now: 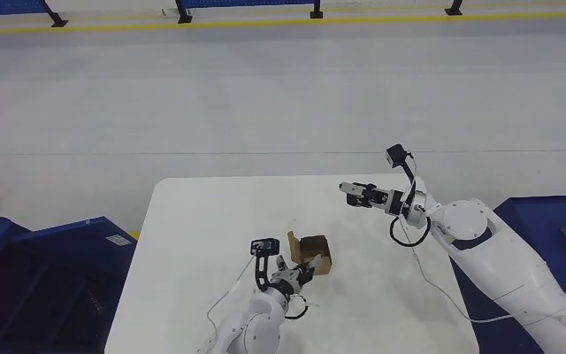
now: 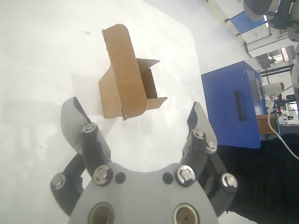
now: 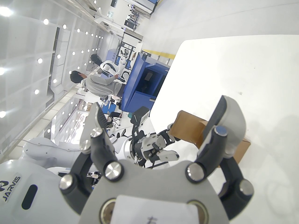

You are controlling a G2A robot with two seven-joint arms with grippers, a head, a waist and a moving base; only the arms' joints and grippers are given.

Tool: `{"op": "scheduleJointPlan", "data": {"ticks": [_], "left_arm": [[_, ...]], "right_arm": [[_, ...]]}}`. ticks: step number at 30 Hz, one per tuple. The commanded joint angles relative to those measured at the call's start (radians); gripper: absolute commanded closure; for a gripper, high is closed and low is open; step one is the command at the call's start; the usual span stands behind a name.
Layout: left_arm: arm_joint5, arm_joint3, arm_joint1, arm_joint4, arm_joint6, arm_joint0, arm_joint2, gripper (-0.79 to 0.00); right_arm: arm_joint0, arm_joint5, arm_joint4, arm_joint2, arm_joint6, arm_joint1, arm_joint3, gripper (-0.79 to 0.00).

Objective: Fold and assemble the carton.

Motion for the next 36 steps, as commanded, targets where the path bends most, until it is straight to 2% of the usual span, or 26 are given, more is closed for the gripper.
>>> {"op": "scheduleJointPlan", "data": {"ticks": [1, 2, 3, 9, 11, 13, 15, 16, 25, 30, 36], "left_arm": [[0.015, 0.002, -0.002, -0.036, -0.008, 0.002, -0.007, -0.437], [0.020, 0.006, -0.002, -0.044, -0.012, 0.001, -0.010, -0.379], [0.026, 0.012, -0.001, -0.041, -0.012, -0.001, -0.014, -0.363], [0.043, 0.025, -0.002, -0.050, -0.007, -0.005, -0.023, -0.332], [0.040, 0.026, -0.002, -0.056, 0.000, -0.004, -0.023, -0.212], [0.040, 0.026, -0.002, -0.057, 0.001, -0.005, -0.023, -0.182], [0.046, 0.026, -0.002, -0.062, 0.000, -0.005, -0.025, -0.018], [0.047, 0.024, -0.002, -0.062, 0.000, -0.007, -0.026, 0.000], [0.017, -0.034, 0.009, -0.071, -0.069, -0.002, -0.056, 0.000], [-0.057, -0.108, 0.028, -0.084, -0.225, 0.001, -0.110, 0.000], [-0.126, -0.176, 0.046, -0.294, -0.453, -0.012, -0.212, 0.000]], "right_arm": [[0.000, 0.000, 0.000, 0.000, 0.000, 0.000, 0.000, -0.785], [0.000, 0.000, 0.000, 0.000, 0.000, 0.000, 0.000, -0.785], [0.000, 0.000, 0.000, 0.000, 0.000, 0.000, 0.000, -0.785], [0.000, 0.000, 0.000, 0.000, 0.000, 0.000, 0.000, -0.785], [0.000, 0.000, 0.000, 0.000, 0.000, 0.000, 0.000, -0.785], [0.000, 0.000, 0.000, 0.000, 0.000, 0.000, 0.000, -0.785], [0.000, 0.000, 0.000, 0.000, 0.000, 0.000, 0.000, -0.785], [0.000, 0.000, 0.000, 0.000, 0.000, 0.000, 0.000, -0.785], [0.000, 0.000, 0.000, 0.000, 0.000, 0.000, 0.000, -0.785], [0.000, 0.000, 0.000, 0.000, 0.000, 0.000, 0.000, -0.785], [0.000, 0.000, 0.000, 0.000, 0.000, 0.000, 0.000, -0.785]]}}
